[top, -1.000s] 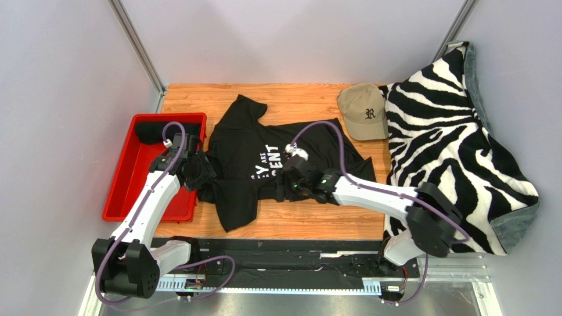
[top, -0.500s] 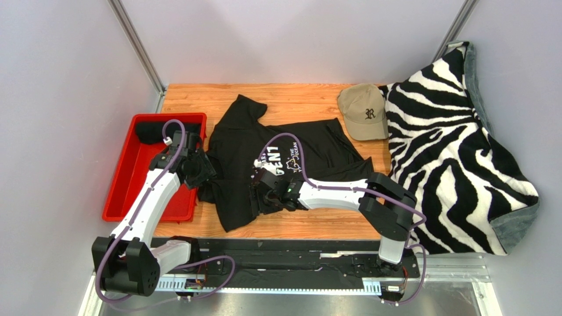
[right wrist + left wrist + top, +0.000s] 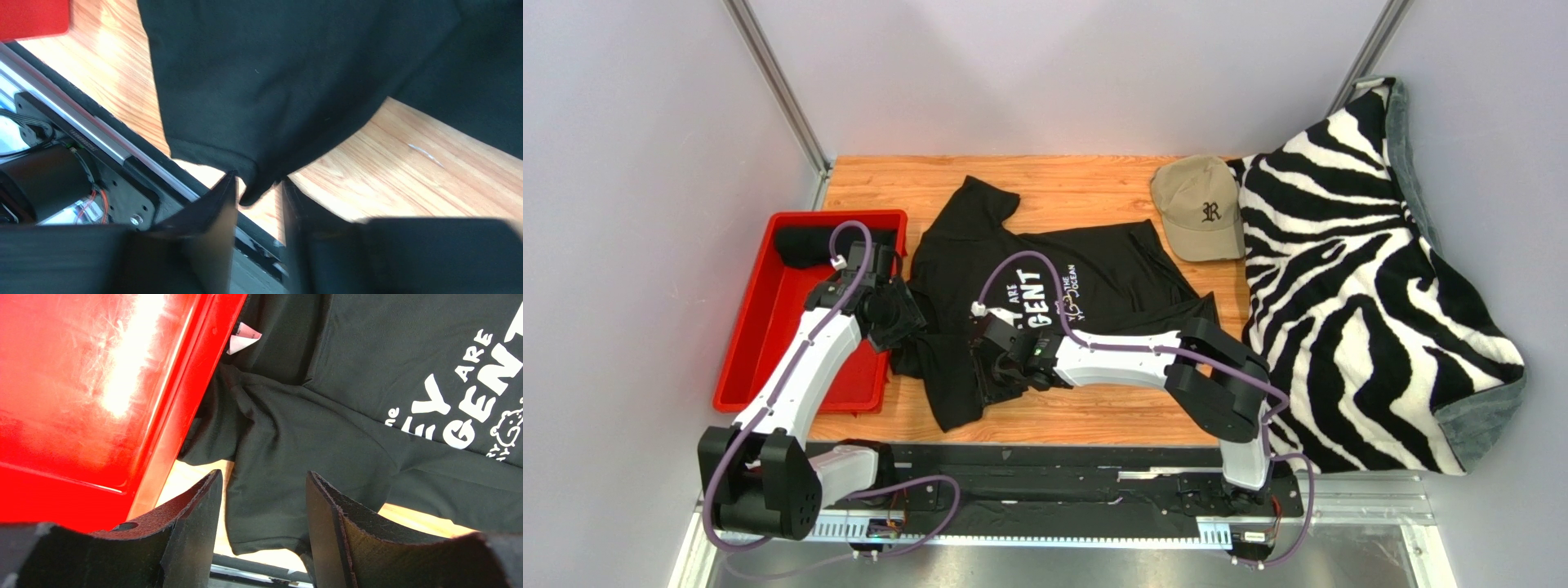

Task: Roll the t-shirts
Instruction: Fold the T-shirt at the center of the board.

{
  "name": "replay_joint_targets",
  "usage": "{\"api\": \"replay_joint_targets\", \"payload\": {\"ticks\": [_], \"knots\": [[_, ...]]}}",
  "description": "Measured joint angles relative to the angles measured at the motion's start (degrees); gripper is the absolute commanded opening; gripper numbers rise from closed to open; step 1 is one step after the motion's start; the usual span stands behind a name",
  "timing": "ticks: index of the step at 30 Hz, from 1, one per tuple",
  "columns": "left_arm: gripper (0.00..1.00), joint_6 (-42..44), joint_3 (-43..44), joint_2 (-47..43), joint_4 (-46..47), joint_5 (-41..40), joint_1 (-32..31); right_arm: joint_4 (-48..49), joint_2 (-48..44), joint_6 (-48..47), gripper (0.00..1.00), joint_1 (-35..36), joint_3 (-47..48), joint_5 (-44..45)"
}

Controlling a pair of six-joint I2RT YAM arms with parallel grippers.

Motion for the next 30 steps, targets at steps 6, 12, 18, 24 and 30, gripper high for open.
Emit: {"api": "replay_joint_targets", "payload": {"ticks": [6, 12, 18, 24, 30], "knots": [[0.59, 0.33, 0.02, 0.59, 0.24, 0.70, 0.00, -3.93, 3.26, -0.39, 0.00, -1.99, 6.84, -1.92], [0.57, 1.25, 0.02, 1.25, 0.48, 1.73, 0.00, -5.05, 6.86, 0.28, 0.00, -9.33, 14.58, -6.71], [0.56, 2.36, 0.02, 2.47, 0.81, 3.08, 0.00, -5.64, 11.85, 2.40, 0.00, -16.90, 21.88, -10.16], [0.54, 3.41, -0.11, 2.49, 1.88, 5.29, -0.76, -5.81, 15.65, 4.70, 0.00, -21.29, 27.19, -12.26], [0.56, 2.75, -2.93, 0.33, 3.87, 4.35, -8.48, -5.92, 16.39, 5.35, 0.00, -21.57, 27.67, -13.46]]}}
